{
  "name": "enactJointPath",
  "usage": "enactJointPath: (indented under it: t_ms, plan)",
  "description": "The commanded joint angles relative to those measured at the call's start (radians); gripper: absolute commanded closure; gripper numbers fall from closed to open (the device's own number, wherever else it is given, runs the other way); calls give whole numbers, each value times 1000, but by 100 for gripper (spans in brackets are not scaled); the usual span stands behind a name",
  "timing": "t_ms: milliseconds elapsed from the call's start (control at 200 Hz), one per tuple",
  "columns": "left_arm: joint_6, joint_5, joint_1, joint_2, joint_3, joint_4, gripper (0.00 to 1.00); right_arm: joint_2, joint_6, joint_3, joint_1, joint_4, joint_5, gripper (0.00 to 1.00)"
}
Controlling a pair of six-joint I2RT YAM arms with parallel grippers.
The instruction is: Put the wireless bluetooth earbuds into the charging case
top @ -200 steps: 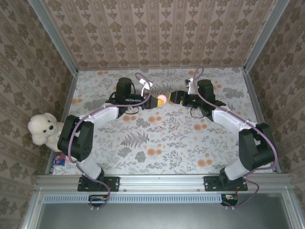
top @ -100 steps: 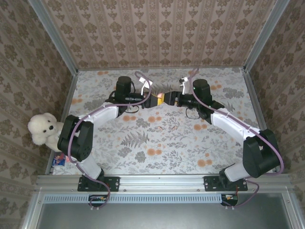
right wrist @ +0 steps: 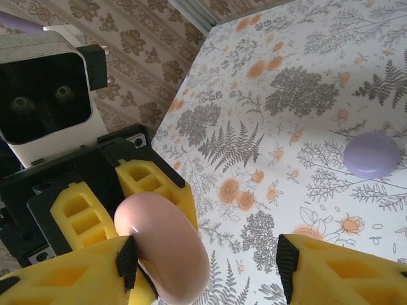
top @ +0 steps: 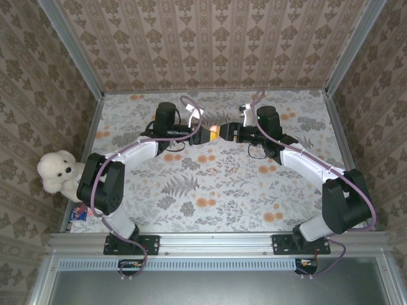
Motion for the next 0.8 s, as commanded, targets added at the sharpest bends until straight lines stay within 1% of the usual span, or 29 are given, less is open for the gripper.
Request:
enactJointPath:
  t_ms: [0,310,795]
  plan:
    - [37,50,2,-39,29,24,93,5,-21,-31,-29,-15,50,38]
    - [36,49,7,-50,22,25,93,-5,-16,-38,-44,-14,45,39]
    - [37,41,7,-43,22,28,93,-90,-7,-57,-43,-31,19,39]
